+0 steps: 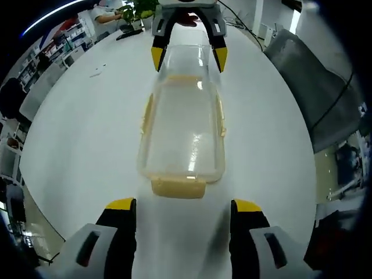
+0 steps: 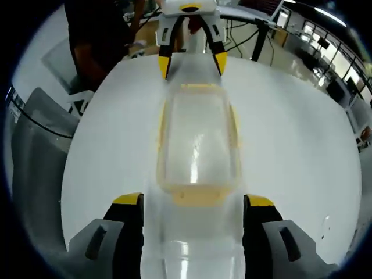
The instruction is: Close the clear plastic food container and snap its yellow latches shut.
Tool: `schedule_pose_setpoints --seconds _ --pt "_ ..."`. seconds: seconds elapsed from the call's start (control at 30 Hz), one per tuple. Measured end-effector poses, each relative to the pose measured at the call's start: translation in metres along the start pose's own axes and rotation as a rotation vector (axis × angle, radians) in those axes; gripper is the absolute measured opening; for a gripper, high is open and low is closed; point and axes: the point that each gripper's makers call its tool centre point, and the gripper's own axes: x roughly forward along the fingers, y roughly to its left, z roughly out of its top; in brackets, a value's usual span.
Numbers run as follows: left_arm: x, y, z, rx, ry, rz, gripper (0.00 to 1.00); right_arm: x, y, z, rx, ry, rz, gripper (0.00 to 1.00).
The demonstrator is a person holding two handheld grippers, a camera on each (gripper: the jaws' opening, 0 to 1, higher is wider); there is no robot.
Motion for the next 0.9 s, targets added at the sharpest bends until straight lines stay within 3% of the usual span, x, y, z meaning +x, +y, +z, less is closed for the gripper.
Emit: schedule_pose_setpoints --seconds 0.23,0.77,0.9 --pt "0.004 0.001 -0.002 0.023 0.026 -0.016 0.61 0.007 -0.001 -0.007 -0.020 0.042 0.015 0.67" --pt "0.012 0.003 0.005 0.055 0.015 -0.022 0.55 0.017 -0.004 -0.016 -0.013 0.091 0.025 0.63" --pt "0.013 0.002 0.008 0.029 -0.001 -0.031 0.55 0.018 -0.007 -0.015 -0.013 0.084 0.017 0.61"
